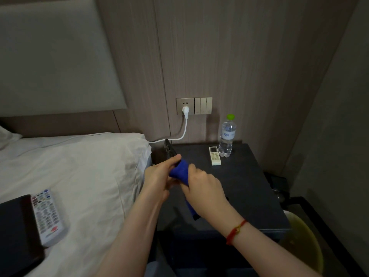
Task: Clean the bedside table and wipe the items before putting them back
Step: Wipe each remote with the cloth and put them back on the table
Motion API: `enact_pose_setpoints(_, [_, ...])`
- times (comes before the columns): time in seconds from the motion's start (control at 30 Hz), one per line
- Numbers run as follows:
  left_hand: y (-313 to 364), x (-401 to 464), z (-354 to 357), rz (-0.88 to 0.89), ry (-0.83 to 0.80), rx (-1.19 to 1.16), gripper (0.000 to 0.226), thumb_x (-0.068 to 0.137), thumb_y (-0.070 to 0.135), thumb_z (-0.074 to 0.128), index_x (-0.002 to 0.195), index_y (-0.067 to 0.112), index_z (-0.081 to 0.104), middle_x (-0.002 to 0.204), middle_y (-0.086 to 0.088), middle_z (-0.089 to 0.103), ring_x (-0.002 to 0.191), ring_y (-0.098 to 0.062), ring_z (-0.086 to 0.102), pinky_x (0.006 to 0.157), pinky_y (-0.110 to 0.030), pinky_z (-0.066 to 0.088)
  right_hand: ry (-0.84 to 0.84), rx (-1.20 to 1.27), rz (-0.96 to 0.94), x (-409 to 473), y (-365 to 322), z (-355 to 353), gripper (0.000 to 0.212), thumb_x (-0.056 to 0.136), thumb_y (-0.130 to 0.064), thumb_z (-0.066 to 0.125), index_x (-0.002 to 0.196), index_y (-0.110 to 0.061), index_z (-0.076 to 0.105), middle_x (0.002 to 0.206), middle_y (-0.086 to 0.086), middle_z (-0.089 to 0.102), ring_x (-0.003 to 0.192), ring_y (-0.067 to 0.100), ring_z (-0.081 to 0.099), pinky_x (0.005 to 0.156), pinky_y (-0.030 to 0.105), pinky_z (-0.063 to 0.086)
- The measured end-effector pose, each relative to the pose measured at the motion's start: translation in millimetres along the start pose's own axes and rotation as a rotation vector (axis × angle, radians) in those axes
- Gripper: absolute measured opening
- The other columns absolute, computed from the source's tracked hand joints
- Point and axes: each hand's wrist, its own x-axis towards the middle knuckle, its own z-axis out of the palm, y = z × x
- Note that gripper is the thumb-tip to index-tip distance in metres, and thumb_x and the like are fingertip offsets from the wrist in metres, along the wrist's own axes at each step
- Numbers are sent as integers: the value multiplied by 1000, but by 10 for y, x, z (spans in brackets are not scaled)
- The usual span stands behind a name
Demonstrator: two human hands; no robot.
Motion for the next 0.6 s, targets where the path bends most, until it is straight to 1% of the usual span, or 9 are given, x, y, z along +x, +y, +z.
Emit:
enact_pose_setpoints(0.1, [-5,155,48,-27,33,2,26,74,20,73,94,8,63,79,-1,63,60,-11,62,40,-18,50,-209,390,59,24,165,31,51,91,-19,49,138,-17,30,126,7,54,110,24,55,93,37,46])
enact_pose_setpoints(0.17, [-48,255,127,-47,9,24,22,75,20,73,91,8,63,79,-1,63,63,-11,61,43,-21,50,-235,454,93,46,273,67,53,91,-15,49,140,-19,28,128,6,52,112,22,54,96,38,45])
enact_pose_setpoints(0.27, [-190,397,326,-81,-47,95,22,77,18,72,92,4,63,74,-6,63,56,-13,63,42,-22,49,-72,311,128,140,430,123,33,93,-21,47,124,-14,41,117,7,56,105,26,58,88,37,48])
enact_pose_setpoints(0.33, [-289,531,465,-127,-58,98,16,79,15,70,88,4,62,71,-9,64,53,-15,63,41,-23,49,-29,167,139,232,559,186,30,93,-25,48,119,-12,42,111,7,57,100,26,60,78,32,47])
enact_pose_setpoints(0.4, [-348,677,551,-183,-59,93,12,79,14,69,79,6,61,63,-8,60,37,-11,57,37,-19,47,-22,121,134,313,696,238,29,93,-28,48,117,-13,44,108,5,58,96,23,60,71,27,42])
enact_pose_setpoints(0.43, [-371,776,596,-217,-68,91,13,79,15,69,77,7,59,60,-7,58,33,-10,54,38,-19,46,-29,156,146,355,781,265,27,93,-30,48,115,-15,45,106,4,58,94,22,61,72,27,43])
enact_pose_setpoints(0.5, [-411,1009,693,-264,-78,100,16,79,16,69,72,9,56,51,-2,55,32,-8,51,41,-23,45,-40,380,212,462,971,319,20,93,-32,49,108,-19,52,96,0,61,87,17,62,71,23,47])
enact_pose_setpoints(0.57, [-433,1259,813,-290,-65,113,17,80,15,68,71,10,54,48,-1,53,38,-9,52,43,-26,46,-38,632,332,606,1171,393,12,93,-33,50,91,-23,56,82,-4,61,78,14,61,63,15,44])
enact_pose_setpoints(0.6, [-438,1389,881,-291,-53,111,14,80,14,68,77,8,56,53,-3,56,44,-11,55,46,-28,48,-29,731,405,695,1273,432,15,92,-35,49,84,-23,56,79,-3,61,77,16,61,63,15,43])
